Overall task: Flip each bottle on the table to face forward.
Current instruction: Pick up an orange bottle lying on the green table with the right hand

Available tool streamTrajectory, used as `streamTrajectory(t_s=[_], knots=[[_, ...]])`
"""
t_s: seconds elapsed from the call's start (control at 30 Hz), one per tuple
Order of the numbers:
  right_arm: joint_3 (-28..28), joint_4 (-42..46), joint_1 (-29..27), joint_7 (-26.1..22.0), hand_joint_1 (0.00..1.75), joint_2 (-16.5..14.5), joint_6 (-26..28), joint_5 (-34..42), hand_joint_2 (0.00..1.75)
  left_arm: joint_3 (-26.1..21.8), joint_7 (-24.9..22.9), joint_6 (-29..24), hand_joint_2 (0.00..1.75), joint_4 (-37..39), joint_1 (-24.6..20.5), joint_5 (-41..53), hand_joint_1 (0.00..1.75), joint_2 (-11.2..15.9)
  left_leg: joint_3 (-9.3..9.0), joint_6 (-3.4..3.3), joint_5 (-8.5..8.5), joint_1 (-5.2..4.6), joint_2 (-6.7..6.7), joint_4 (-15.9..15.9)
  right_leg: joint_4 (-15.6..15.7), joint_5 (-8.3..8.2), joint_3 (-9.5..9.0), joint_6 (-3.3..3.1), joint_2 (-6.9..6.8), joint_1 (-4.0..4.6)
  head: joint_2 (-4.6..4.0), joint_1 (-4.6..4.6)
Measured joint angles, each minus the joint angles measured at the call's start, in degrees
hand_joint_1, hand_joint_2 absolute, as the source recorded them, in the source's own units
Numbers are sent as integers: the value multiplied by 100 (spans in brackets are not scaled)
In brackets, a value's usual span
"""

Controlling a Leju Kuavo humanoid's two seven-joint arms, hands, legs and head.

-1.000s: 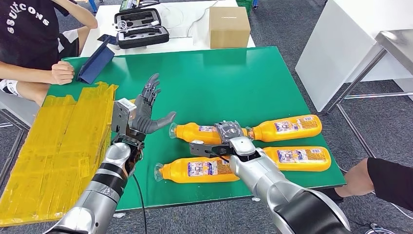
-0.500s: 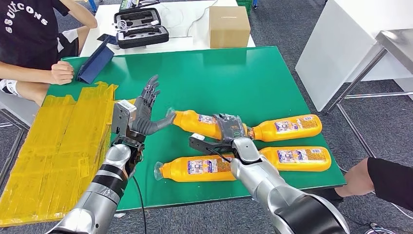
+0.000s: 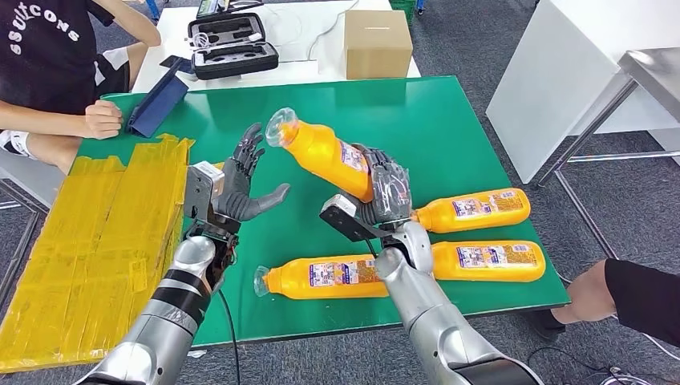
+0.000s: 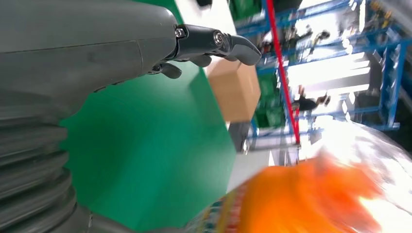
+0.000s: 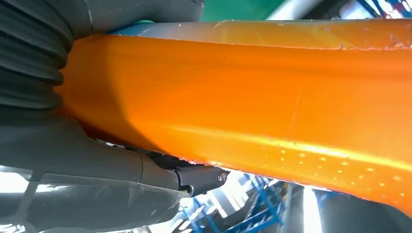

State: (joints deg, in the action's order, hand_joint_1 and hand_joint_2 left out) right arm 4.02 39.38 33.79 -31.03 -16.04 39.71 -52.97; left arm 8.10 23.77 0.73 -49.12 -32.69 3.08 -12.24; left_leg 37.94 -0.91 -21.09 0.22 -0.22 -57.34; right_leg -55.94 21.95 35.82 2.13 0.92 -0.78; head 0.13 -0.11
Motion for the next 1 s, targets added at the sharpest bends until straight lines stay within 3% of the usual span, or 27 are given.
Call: streamTrajectory(t_s=[0.17, 0.37, 0.6, 1.0], knots=[[-198, 121, -21, -108, 174, -97, 0, 256, 175, 9, -232, 333, 175, 79, -195, -311, 0, 2, 1, 0, 1, 0, 0, 0, 0, -1, 1, 0, 0, 0, 0, -1], [-239, 130, -22, -195, 173, -164, 0, 534, 175, 0, -605, 1391, 175, 293, -493, -1133, 0, 25, 2, 1, 3, 1, 0, 0, -2, -1, 1, 0, 0, 1, 0, 0], [-146, 118, -18, -251, 173, -183, -91, 926, 175, 43, -695, 1995, 175, 474, -611, -1618, 0, 61, 5, 1, 2, 0, -2, 0, -1, 0, 3, 0, 0, 1, 0, 2], [207, -53, 7, -234, 172, -240, -733, 1625, 175, 351, -680, 2097, 175, 537, -621, -1890, 0, 82, 6, 1, 3, 0, 0, 0, -2, 0, 4, 0, 0, 1, 0, 2]])
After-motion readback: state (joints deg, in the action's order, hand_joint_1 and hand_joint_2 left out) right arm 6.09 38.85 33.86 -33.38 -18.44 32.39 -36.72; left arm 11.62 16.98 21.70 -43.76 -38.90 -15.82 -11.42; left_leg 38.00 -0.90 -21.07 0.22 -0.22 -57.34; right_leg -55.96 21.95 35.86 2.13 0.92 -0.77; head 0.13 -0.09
